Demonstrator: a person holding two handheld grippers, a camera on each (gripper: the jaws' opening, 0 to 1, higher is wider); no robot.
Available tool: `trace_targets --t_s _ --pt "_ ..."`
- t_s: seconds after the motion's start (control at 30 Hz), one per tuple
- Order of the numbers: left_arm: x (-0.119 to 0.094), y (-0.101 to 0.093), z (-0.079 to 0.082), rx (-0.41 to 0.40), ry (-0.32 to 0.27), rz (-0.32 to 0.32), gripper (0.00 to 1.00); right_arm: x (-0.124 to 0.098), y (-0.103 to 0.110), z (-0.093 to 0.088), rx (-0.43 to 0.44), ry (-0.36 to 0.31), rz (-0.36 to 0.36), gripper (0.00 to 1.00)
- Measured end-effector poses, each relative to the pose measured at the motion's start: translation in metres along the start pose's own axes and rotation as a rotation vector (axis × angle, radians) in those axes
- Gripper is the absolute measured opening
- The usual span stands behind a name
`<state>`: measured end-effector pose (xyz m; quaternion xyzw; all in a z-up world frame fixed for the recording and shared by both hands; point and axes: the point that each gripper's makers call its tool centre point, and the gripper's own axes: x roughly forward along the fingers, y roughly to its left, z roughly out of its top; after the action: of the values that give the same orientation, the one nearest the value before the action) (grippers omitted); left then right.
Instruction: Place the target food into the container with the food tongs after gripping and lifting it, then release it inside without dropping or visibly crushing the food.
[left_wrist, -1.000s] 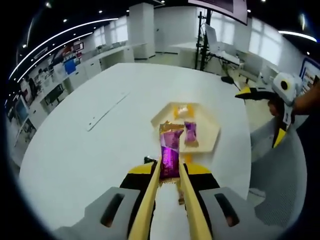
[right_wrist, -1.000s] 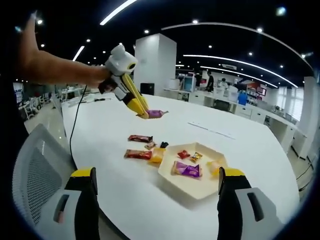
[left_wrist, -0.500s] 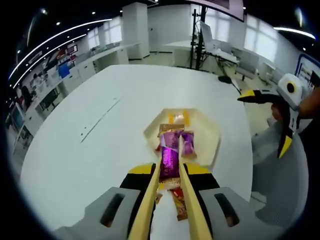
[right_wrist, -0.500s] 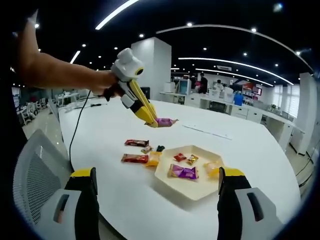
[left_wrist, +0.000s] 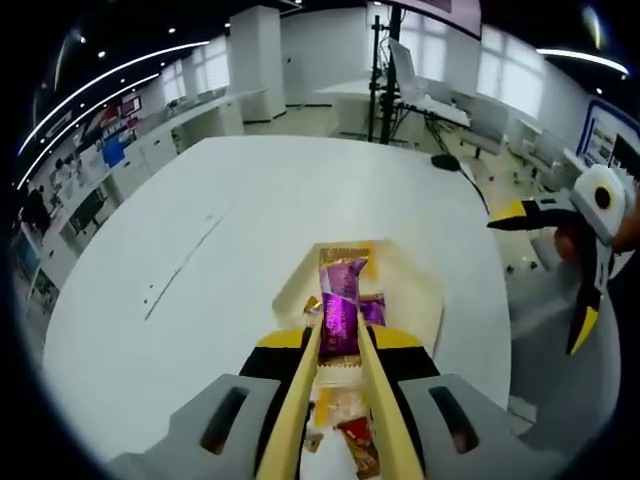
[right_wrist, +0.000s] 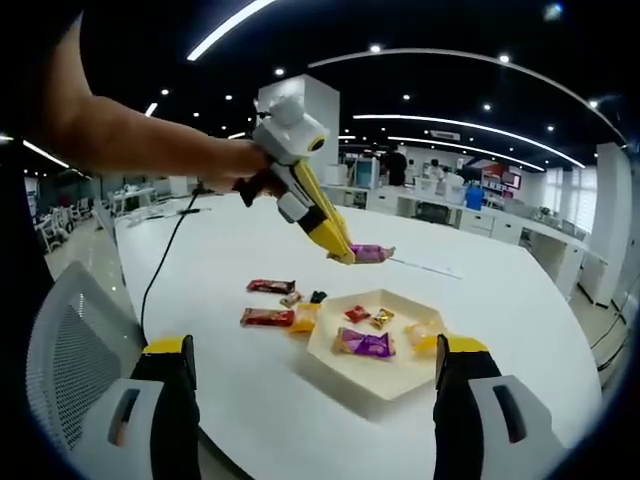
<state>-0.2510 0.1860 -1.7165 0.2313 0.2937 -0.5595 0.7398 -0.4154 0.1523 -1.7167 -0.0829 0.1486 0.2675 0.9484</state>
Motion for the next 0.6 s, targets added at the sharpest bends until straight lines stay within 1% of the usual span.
trace_targets --t_s 0.1,0.2,0.37,0.5,0.53,0.57,0.6 --pt "0.005 0.0 0.011 0.012 -0.003 -0.003 0.18 0.0 0.0 0.0 0.002 0.001 0.0 0.98" --pt "0.01 0.003 0.018 0.02 -0.001 -0.003 0.18 0.0 0.0 0.0 0.003 0.0 -0.001 0.98" --pt "0.014 0.003 0.023 0.036 0.009 -0.003 0.18 0.0 -0.002 0.0 0.008 -0.006 -0.009 0.98" --pt "0.019 0.003 0.023 0.038 0.011 -0.006 0.18 -0.001 -0.003 0.001 0.011 -0.008 -0.011 0.98" --pt "0.021 0.004 0.023 0.053 -0.002 -0.003 0.19 -0.001 -0.002 0.001 0.014 -0.01 -0.01 0.98" --pt "0.023 0.003 0.023 0.059 -0.012 -0.012 0.2 -0.001 -0.002 0.001 0.015 -0.009 -0.009 0.98" --pt "0.027 0.002 0.021 0.073 -0.016 -0.012 0.21 -0.001 -0.002 0.001 0.016 -0.009 -0.009 0.98"
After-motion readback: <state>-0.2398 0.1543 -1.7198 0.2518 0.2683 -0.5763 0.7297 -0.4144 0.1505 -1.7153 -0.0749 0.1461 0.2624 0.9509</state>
